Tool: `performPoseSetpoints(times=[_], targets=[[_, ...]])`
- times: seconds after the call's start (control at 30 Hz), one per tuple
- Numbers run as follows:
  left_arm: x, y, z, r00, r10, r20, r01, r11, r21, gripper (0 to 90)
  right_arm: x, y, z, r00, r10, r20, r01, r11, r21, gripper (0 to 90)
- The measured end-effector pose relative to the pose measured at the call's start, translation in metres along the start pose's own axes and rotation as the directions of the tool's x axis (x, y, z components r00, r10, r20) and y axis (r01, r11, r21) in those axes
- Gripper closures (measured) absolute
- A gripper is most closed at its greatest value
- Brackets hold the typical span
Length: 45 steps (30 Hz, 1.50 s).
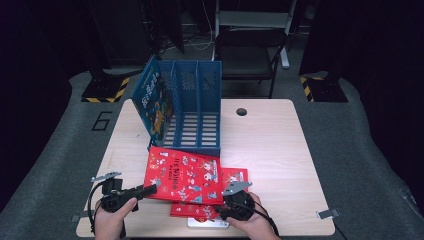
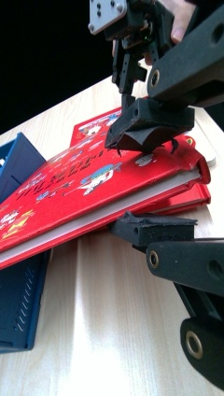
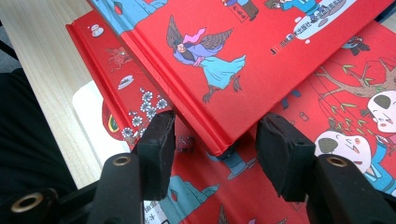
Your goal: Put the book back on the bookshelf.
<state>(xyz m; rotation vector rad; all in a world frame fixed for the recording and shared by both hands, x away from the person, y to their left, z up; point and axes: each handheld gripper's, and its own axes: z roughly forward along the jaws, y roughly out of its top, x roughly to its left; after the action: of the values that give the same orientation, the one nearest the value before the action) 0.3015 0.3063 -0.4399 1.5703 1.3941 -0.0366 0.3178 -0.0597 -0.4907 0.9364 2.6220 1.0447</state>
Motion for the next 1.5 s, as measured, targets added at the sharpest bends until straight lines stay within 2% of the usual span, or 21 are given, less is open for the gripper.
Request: performPoseSetpoints(times=[0.1,0.33,0.37,0.4,0.57,0.67,0.77,1.03,1.13,1.17,1.2,1.27,1.43,1.47,1.5], targets=[[-0.002,0.001,-0.001,1.0,0.007,0.002,-0.007,1.0,-0.001,58.4,0.0,0.0,0.0,0.9999,-0.015,0.005,0.015,1.0,0.001,47.6],[-0.007,0.004,-0.004,0.9995,0.026,0.015,-0.026,0.9996,-0.011,59.6,0.002,-0.002,0.0,0.9998,-0.003,0.017,0.003,1.0,-0.012,48.5],[-0.008,0.004,-0.005,0.9995,0.024,0.019,-0.024,0.9997,-0.009,60.1,0.002,-0.002,0.0,0.9999,0.013,0.009,-0.013,1.0,-0.027,48.5],[-0.009,0.005,-0.006,0.9992,0.032,0.024,-0.032,0.9994,-0.011,60.5,0.0,-0.002,0.0,1.0,0.008,0.006,-0.008,1.0,-0.018,48.5],[-0.018,0.008,-0.01,0.9983,0.053,0.026,-0.052,0.9984,-0.023,61.7,0.001,-0.003,0.0,0.9993,0.032,-0.018,-0.032,0.999,-0.037,48.8],[-0.024,0.01,-0.013,0.9962,0.086,0.014,-0.086,0.9961,-0.021,61.8,0.002,-0.003,0.0,0.9997,0.02,-0.013,-0.021,0.999,-0.026,48.9],[-0.03,0.012,-0.015,0.9946,0.103,0.009,-0.103,0.9944,-0.023,61.8,0.002,-0.003,0.0,0.9994,0.029,-0.018,-0.03,0.999,-0.032,48.9],[-0.038,0.018,-0.018,0.9911,0.133,0.009,-0.132,0.9907,-0.032,62.4,0.003,-0.005,0.002,0.9971,0.06,-0.047,-0.063,0.997,-0.054,49.2],[-0.042,0.02,-0.019,0.9884,0.152,0.005,-0.152,0.9878,-0.035,62.5,0.003,-0.005,0.002,0.9961,0.062,-0.062,-0.065,0.996,-0.054,49.4],[-0.045,0.02,-0.019,0.9893,0.146,0.004,-0.146,0.9888,-0.032,62.5,0.003,-0.005,0.002,0.9959,0.062,-0.065,-0.065,0.996,-0.055,49.4],[-0.046,0.021,-0.019,0.9868,0.162,-0.001,-0.162,0.9861,-0.036,62.6,0.003,-0.005,0.002,0.9957,0.063,-0.068,-0.066,0.996,-0.056,49.4],[-0.049,0.022,-0.019,0.9867,0.162,-0.006,-0.162,0.9859,-0.041,62.7,0.003,-0.005,0.002,0.9955,0.064,-0.07,-0.068,0.996,-0.057,49.5],[-0.054,0.025,-0.021,0.9833,0.182,0.002,-0.182,0.9829,-0.029,64.1,0.004,-0.005,0.003,0.9951,0.063,-0.077,-0.067,0.996,-0.055,49.8],[-0.054,0.026,-0.022,0.9807,0.195,0.003,-0.195,0.9805,-0.024,64.4,0.005,-0.004,0.002,0.9936,0.07,-0.089,-0.075,0.996,-0.056,49.9],[-0.056,0.026,-0.023,0.9808,0.195,0.003,-0.195,0.9805,-0.026,64.8,0.005,-0.005,0.003,0.9948,0.063,-0.08,-0.068,0.996,-0.061,50.0]])
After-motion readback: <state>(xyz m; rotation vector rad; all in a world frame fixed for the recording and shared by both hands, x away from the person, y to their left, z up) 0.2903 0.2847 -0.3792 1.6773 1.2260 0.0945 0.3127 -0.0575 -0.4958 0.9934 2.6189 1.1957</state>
